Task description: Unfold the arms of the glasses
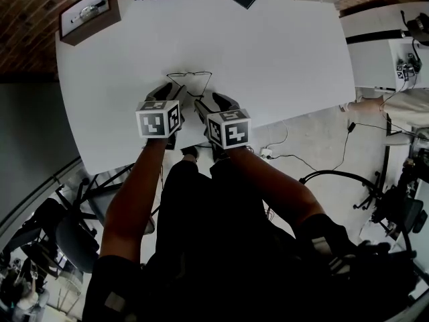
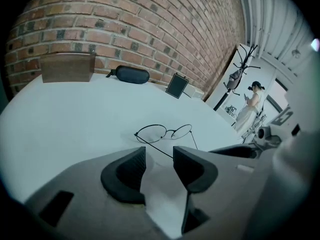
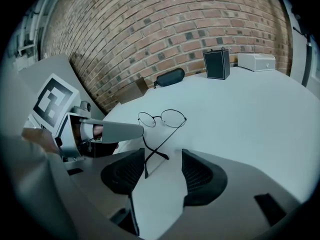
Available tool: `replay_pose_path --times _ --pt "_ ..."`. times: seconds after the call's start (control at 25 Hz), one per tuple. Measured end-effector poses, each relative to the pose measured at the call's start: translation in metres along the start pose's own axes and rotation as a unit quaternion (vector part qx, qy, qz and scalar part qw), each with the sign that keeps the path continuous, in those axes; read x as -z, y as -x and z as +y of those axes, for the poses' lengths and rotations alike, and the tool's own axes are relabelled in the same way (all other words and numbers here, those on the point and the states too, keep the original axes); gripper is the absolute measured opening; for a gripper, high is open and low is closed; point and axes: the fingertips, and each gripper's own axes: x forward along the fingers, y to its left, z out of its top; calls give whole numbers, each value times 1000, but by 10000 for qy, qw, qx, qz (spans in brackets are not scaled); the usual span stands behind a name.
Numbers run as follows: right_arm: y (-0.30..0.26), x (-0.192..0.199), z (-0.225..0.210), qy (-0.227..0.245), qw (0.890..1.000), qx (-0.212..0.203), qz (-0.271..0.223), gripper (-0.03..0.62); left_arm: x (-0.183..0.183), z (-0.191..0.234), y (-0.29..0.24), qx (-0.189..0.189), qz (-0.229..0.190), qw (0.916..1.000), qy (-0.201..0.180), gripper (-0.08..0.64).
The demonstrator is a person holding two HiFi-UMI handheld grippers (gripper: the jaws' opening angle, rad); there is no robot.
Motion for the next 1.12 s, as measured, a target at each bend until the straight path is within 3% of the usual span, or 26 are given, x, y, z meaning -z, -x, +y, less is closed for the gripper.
replay_pose_path --times 0.12,0.32,0.56,0.88,1.0,1.12 --pt "-1 -8 -7 90 10000 -23 -1 198 -4 11 6 -90 11 9998 -178 170" --pt "-7 -21 -23 292 9994 158 -38 198 -4 17 11 -8 163 9954 -944 170" --pt "-15 -28 -32 263 9996 37 -87 198 -7 27 17 91 159 9955 -927 170" --pt "-15 -33 -34 174 9998 20 -9 198 -5 34 21 161 321 9902 -1353 170" --pt "-15 -33 -33 122 9999 -19 -6 198 -5 41 24 94 296 9920 -1222 170" --pt "-14 -33 -33 77 10000 -29 -31 198 -12 39 33 146 -118 9991 -383 172"
